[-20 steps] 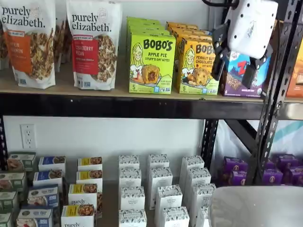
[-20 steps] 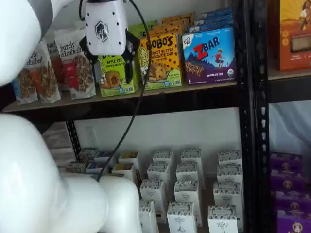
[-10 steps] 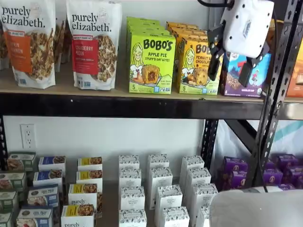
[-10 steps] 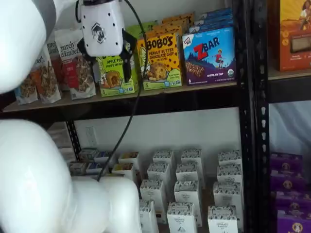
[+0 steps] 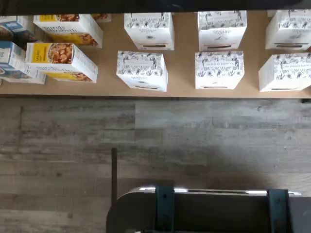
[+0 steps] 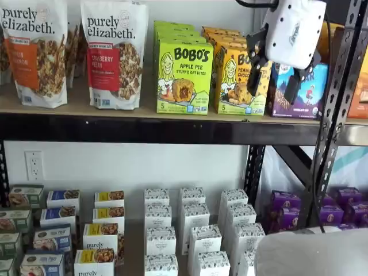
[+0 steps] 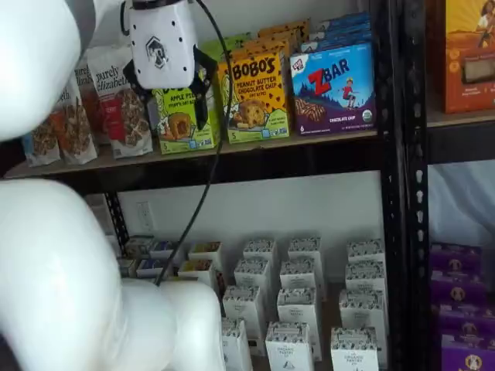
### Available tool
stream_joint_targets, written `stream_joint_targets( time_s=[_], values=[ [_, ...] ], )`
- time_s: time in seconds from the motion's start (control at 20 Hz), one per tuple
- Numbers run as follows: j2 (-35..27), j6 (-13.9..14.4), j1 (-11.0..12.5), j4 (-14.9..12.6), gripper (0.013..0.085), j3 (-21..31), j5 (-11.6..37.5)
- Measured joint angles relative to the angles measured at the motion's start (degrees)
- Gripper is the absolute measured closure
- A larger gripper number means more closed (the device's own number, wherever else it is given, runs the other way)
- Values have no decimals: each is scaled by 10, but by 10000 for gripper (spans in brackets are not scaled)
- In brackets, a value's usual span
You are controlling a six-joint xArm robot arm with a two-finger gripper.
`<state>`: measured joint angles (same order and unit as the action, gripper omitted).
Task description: Pick the green box on the top shelf, the fourth from the left
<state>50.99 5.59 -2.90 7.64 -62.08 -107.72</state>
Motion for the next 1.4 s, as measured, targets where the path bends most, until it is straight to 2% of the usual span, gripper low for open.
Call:
stream_joint_targets(
  time_s=[0.75, 1.15, 1.3, 1.4],
  values=[
    [-8, 22, -28, -8, 130, 5, 28],
    [-4, 48, -62, -19, 130, 19, 85],
    [-12, 65, -81, -22, 130, 18, 98],
    [-20, 83, -102, -35, 130, 13, 104]
  ],
)
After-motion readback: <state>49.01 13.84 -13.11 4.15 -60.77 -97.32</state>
